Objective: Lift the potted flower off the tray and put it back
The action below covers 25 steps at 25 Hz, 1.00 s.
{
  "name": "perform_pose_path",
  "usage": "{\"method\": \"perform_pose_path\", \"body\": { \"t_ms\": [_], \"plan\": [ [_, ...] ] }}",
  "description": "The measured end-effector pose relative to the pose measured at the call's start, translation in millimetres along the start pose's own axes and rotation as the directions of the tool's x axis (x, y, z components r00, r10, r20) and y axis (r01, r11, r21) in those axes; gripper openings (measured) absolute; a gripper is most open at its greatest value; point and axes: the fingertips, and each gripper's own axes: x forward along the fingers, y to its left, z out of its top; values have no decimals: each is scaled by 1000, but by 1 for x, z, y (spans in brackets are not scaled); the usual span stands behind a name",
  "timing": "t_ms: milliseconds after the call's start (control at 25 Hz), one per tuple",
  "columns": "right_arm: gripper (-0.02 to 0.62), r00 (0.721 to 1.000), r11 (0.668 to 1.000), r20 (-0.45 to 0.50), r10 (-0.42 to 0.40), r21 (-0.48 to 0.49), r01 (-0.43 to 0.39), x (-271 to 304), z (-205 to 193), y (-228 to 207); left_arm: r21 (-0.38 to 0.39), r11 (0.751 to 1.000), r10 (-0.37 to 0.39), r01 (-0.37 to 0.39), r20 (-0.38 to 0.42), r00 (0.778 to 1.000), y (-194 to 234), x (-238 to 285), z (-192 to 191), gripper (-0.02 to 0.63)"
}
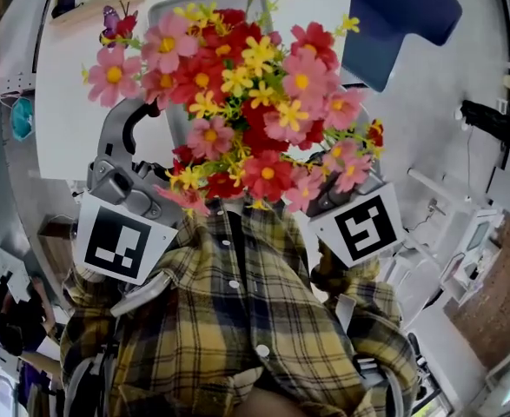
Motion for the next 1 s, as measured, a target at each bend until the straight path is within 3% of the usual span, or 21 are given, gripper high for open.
{"method": "perform_pose_path", "body": {
  "t_ms": [560, 760, 1000],
  "plan": [
    [374, 1000, 1000, -17, 9, -7, -10, -2, 0, 0, -22, 1000, -2, 2, -19, 1000, -2, 0, -1, 353],
    [374, 999, 1000, -28, 21, 17, -21, -2, -1, 3, 106, 993, -40, 42, -19, 999, -15, -12, -23, 353],
    [374, 999, 999, -40, 25, 28, -24, -1, -1, 4, -10, 1000, -14, 13, -65, 998, -5, -5, -3, 353]
  ]
}}
